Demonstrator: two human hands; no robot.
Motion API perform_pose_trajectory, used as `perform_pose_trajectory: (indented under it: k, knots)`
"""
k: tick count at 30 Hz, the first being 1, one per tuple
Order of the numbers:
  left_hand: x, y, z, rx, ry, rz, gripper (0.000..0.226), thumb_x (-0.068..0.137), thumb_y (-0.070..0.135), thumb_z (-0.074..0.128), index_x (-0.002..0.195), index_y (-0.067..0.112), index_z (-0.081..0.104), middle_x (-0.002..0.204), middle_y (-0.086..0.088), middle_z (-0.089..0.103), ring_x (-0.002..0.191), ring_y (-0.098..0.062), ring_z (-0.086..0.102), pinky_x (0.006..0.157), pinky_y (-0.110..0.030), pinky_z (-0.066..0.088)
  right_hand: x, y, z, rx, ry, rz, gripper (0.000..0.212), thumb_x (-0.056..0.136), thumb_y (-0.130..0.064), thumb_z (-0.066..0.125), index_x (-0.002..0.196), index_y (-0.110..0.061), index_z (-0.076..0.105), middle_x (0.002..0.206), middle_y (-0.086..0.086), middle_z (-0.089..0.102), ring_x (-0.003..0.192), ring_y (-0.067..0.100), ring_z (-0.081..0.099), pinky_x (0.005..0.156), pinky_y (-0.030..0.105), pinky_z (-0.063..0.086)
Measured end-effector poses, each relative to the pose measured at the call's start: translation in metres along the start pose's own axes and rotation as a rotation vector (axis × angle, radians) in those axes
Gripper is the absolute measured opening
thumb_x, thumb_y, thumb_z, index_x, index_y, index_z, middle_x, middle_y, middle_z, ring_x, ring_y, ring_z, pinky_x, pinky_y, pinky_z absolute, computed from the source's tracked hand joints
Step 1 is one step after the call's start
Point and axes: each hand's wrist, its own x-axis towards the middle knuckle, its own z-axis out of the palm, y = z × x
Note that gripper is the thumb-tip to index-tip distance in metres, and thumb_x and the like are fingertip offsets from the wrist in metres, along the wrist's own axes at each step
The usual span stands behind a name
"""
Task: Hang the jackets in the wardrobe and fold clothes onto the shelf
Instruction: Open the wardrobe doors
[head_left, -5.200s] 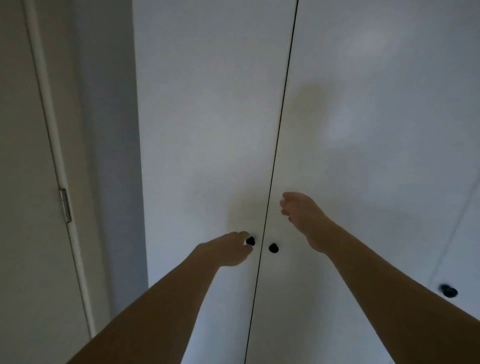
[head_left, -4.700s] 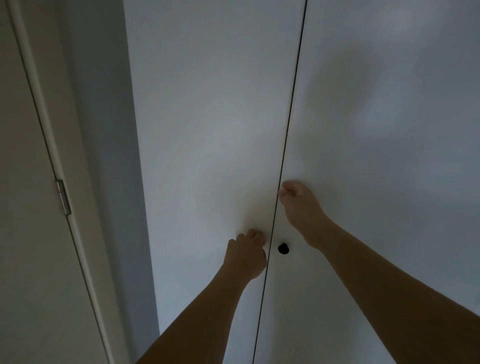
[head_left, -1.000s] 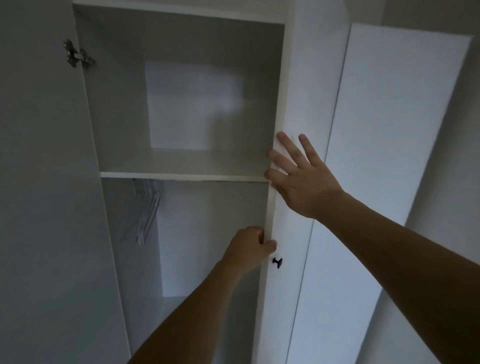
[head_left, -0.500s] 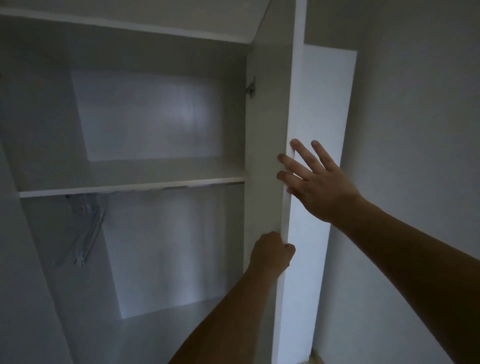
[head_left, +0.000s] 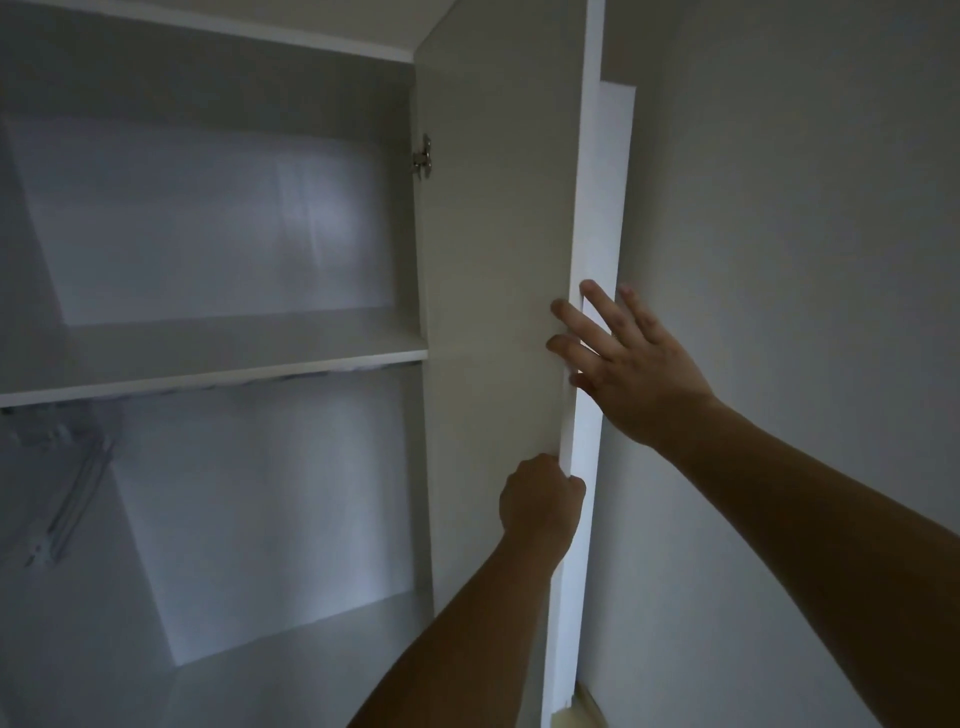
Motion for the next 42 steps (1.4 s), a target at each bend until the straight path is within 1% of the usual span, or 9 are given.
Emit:
perform_pose_trajectory:
  k: [7, 13, 15, 17, 19, 22, 29, 36, 42]
  knots:
    - [0.000, 0.001, 0.009, 0.003, 0.024, 0.032, 0.024, 0.094, 0.031, 0.053, 0.085, 0.011, 0.061, 0.085, -0.003, 0.068, 0.079, -0.022, 0.068, 0.076, -0.031, 0.057, -0.004, 0.007, 0.015, 0.001, 0.053, -0.011, 0.041, 0.098, -0.030, 0.051, 0.137, -0.017, 0.052, 0.158, 0.010, 0.027, 0.145, 0.039, 0.022, 0.116, 0.055, 0.021]
    - [-0.001, -0.011, 0.000, 0.015, -0.078, 0.062, 0.037, 0.095, 0.043, 0.053, 0.095, 0.008, 0.066, 0.094, -0.007, 0.070, 0.089, -0.025, 0.068, 0.084, -0.035, 0.056, -0.005, -0.003, 0.000, 0.054, -0.092, 0.055, 0.053, 0.099, -0.038, 0.044, 0.148, -0.019, 0.036, 0.162, 0.009, 0.006, 0.149, 0.035, 0.004, 0.119, 0.055, 0.008]
    - [-0.006, -0.026, -0.008, 0.027, -0.159, 0.100, 0.046, 0.096, 0.052, 0.051, 0.115, 0.011, 0.061, 0.117, -0.007, 0.067, 0.107, -0.026, 0.065, 0.100, -0.039, 0.049, -0.008, -0.013, -0.009, 0.096, -0.131, 0.117, 0.062, 0.099, -0.043, 0.039, 0.154, -0.019, 0.022, 0.162, 0.008, -0.003, 0.149, 0.031, -0.003, 0.119, 0.053, 0.003]
    - [-0.013, -0.043, -0.020, 0.065, -0.208, 0.123, 0.063, 0.097, 0.056, 0.045, 0.143, 0.014, 0.041, 0.148, -0.006, 0.047, 0.135, -0.028, 0.046, 0.117, -0.043, 0.029, -0.013, -0.023, -0.017, 0.187, -0.140, 0.206, 0.066, 0.099, -0.044, 0.036, 0.155, -0.017, 0.013, 0.162, 0.007, -0.005, 0.149, 0.028, -0.007, 0.120, 0.050, -0.001]
    - [-0.017, -0.057, -0.033, 0.098, -0.187, 0.113, 0.074, 0.096, 0.060, 0.039, 0.154, 0.017, 0.021, 0.161, -0.002, 0.025, 0.147, -0.027, 0.025, 0.119, -0.042, 0.020, -0.018, -0.032, -0.025, 0.288, -0.157, 0.286, 0.068, 0.100, -0.046, 0.033, 0.155, -0.015, 0.009, 0.163, 0.007, -0.006, 0.149, 0.026, -0.009, 0.120, 0.045, -0.007]
    - [-0.019, -0.068, -0.055, 0.072, -0.134, 0.105, 0.075, 0.098, 0.056, 0.040, 0.157, 0.018, 0.012, 0.163, -0.002, 0.018, 0.149, -0.029, 0.018, 0.119, -0.042, 0.020, -0.020, -0.046, -0.035, 0.402, -0.220, 0.357, 0.071, 0.099, -0.051, 0.026, 0.155, -0.014, 0.000, 0.162, 0.007, -0.010, 0.149, 0.024, -0.014, 0.120, 0.043, -0.009]
    - [-0.030, -0.087, -0.088, 0.193, -0.053, 0.163, 0.071, 0.101, 0.052, 0.037, 0.156, 0.013, 0.014, 0.162, -0.006, 0.021, 0.149, -0.029, 0.018, 0.119, -0.038, 0.014, -0.018, -0.073, -0.059, 0.532, -0.309, 0.384, 0.075, 0.101, -0.050, 0.027, 0.154, -0.013, -0.010, 0.162, 0.007, -0.015, 0.148, 0.023, -0.015, 0.121, 0.041, -0.005]
    - [-0.034, -0.077, -0.097, 0.220, -0.048, 0.356, 0.069, 0.102, 0.049, 0.038, 0.155, 0.012, 0.015, 0.162, -0.008, 0.020, 0.149, -0.026, 0.016, 0.119, -0.035, 0.007, -0.056, -0.075, -0.072, 0.443, -0.408, 0.477, 0.074, 0.101, -0.049, 0.026, 0.154, -0.012, -0.010, 0.161, 0.008, -0.016, 0.147, 0.023, -0.018, 0.118, 0.038, -0.014]
    - [-0.046, -0.048, -0.071, 0.232, -0.069, 0.602, 0.067, 0.104, 0.043, 0.035, 0.156, 0.008, 0.011, 0.164, -0.008, 0.010, 0.151, -0.022, 0.006, 0.123, -0.035, 0.005, -0.123, -0.063, -0.095, 0.373, -0.599, 0.653, 0.072, 0.102, -0.048, 0.024, 0.153, -0.011, -0.011, 0.161, 0.009, -0.019, 0.146, 0.023, -0.021, 0.121, 0.041, -0.009]
